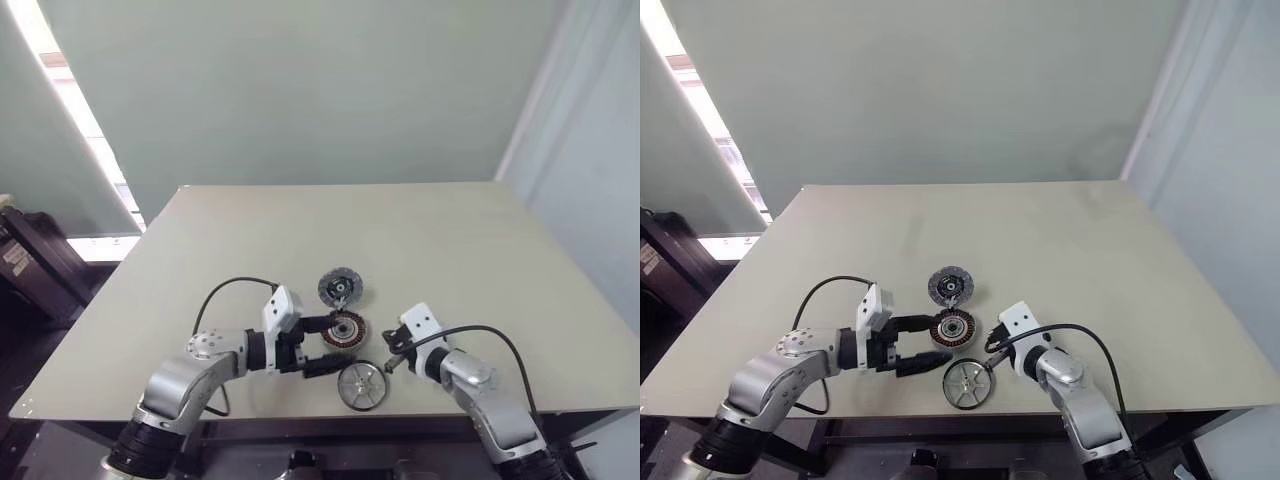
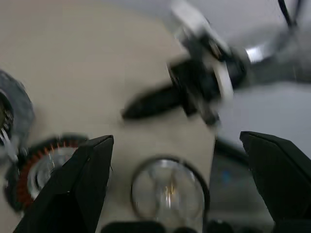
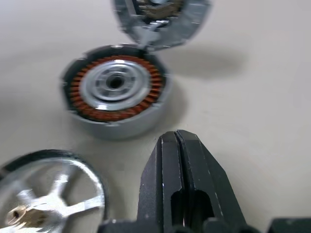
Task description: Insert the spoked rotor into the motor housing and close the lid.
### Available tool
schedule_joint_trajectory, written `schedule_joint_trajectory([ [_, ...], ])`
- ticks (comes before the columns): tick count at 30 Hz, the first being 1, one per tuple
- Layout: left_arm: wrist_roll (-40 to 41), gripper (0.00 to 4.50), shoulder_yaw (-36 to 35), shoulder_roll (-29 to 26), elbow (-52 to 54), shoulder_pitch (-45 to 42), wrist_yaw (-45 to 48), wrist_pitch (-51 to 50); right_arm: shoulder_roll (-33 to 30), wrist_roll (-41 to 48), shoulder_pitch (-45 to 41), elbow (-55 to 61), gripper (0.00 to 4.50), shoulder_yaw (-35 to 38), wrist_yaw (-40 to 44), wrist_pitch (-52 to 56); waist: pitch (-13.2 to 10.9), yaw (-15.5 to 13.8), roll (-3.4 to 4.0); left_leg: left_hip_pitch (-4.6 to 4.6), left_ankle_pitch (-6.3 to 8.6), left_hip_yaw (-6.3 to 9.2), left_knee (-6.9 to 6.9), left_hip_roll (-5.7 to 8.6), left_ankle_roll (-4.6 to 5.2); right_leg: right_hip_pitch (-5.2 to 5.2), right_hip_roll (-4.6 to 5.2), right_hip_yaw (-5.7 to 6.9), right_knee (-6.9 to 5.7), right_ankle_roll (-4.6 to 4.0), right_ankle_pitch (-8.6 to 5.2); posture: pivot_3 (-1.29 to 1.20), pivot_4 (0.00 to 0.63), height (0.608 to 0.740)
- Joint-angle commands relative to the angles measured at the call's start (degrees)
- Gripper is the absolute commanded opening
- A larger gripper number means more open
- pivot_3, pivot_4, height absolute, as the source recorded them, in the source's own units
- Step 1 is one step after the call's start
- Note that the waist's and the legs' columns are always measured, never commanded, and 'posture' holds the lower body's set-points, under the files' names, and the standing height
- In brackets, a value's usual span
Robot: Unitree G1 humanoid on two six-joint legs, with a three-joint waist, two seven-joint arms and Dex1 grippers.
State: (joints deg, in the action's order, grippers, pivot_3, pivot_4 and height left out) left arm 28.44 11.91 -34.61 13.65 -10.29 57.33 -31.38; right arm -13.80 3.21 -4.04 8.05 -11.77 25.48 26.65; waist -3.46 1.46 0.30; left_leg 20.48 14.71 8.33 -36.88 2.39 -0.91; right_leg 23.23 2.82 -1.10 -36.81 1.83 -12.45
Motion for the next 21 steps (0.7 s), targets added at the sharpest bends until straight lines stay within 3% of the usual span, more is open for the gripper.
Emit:
schedule_joint_trajectory([
  [1,-5.3,4.49,4.5,-2.7,0.3,-2.6,4.6,4.3,0.0,0.5,-1.1,0.7,0.0,1.4,-0.8,-0.2,0.0,0.0,-0.01,0.08,0.0,0.01,-0.01,0.0,0.0,0.07,0.0,0.0,0.0,0.04,0.03,0.0,0.0,0.74],
  [5,-16.7,4.49,13.2,-4.5,-6.8,-5.8,9.6,15.8,0.0,0.6,-1.0,1.0,0.0,2.1,-1.3,-0.1,0.0,0.0,0.06,0.09,0.0,-0.02,0.04,0.0,0.01,0.11,-0.01,0.0,0.0,0.08,0.06,0.0,0.0,0.74],
  [15,-29.5,4.49,19.8,-2.9,-19.1,-11.2,13.4,31.4,0.1,0.8,0.1,2.3,0.0,2.5,-2.1,0.3,0.0,0.0,0.03,0.09,-0.01,-0.03,0.02,-0.01,0.03,0.12,-0.02,-0.03,-0.03,0.12,0.08,0.0,0.0,0.74],
  [21,-33.9,4.49,21.2,1.2,-26.2,-14.2,12.7,38.2,0.4,0.8,0.3,2.7,0.0,2.4,-2.5,0.3,0.0,0.0,0.02,0.09,-0.02,-0.03,-0.01,0.0,0.05,0.11,-0.02,-0.03,-0.07,0.15,0.1,0.0,0.0,0.74],
])
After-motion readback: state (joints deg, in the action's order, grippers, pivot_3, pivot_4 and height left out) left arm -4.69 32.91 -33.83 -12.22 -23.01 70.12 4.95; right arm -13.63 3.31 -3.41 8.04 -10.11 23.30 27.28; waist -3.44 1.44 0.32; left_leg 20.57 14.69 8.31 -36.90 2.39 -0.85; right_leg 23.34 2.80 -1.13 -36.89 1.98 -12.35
